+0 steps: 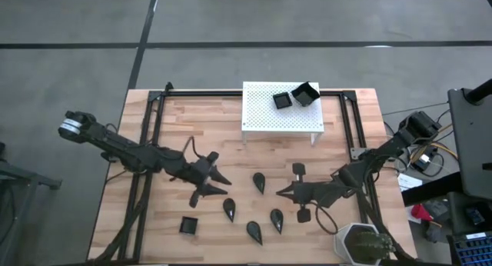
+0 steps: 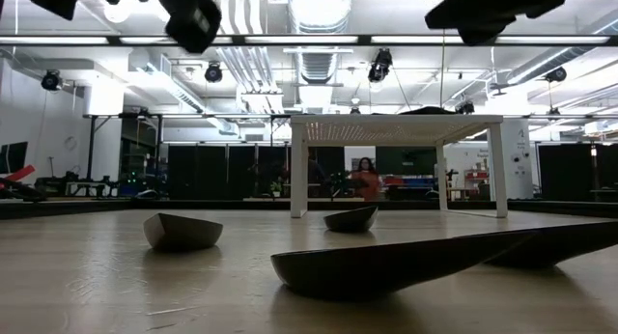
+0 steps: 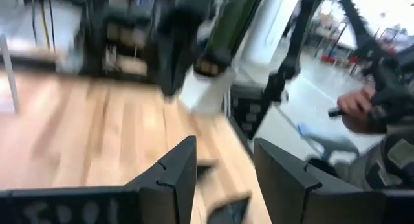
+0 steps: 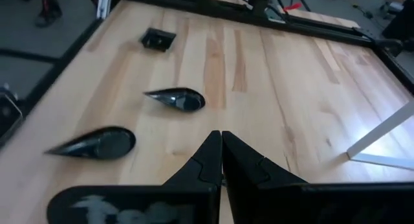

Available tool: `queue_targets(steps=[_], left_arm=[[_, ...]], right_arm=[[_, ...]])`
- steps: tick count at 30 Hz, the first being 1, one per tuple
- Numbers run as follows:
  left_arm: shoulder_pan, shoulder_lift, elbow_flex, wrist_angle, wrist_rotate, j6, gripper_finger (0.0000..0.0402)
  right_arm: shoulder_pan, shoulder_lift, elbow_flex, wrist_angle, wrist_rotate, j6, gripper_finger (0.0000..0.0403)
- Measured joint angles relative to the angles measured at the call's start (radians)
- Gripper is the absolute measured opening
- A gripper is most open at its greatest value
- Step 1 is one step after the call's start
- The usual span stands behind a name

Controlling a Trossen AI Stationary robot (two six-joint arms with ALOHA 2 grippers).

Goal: Pick & Place Mini shaped plates
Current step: Stack the square plate on top of the square plate on the shelf

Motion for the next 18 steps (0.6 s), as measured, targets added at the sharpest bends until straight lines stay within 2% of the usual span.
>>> queue_targets(steps=[5, 10, 18], left_arm=[[-0.012, 0.0, 0.0, -0.134, -0.004, -0.194, 0.0147], [-0.06, 0.0, 0.0, -0.261, 0.039, -0.3, 0.0147], [-0.139, 0.0, 0.0, -0.465, 0.049, -0.553, 0.0147]], right_arm=[[-0.002, 0.0, -0.014, 0.003, -0.001, -0.024, 0.0008], [-0.016, 0.0, -0.03, 0.002, 0.0, -0.013, 0.0008], [-0.015, 0.0, -0.039, 0.006, 0.0, -0.005, 0.0008]])
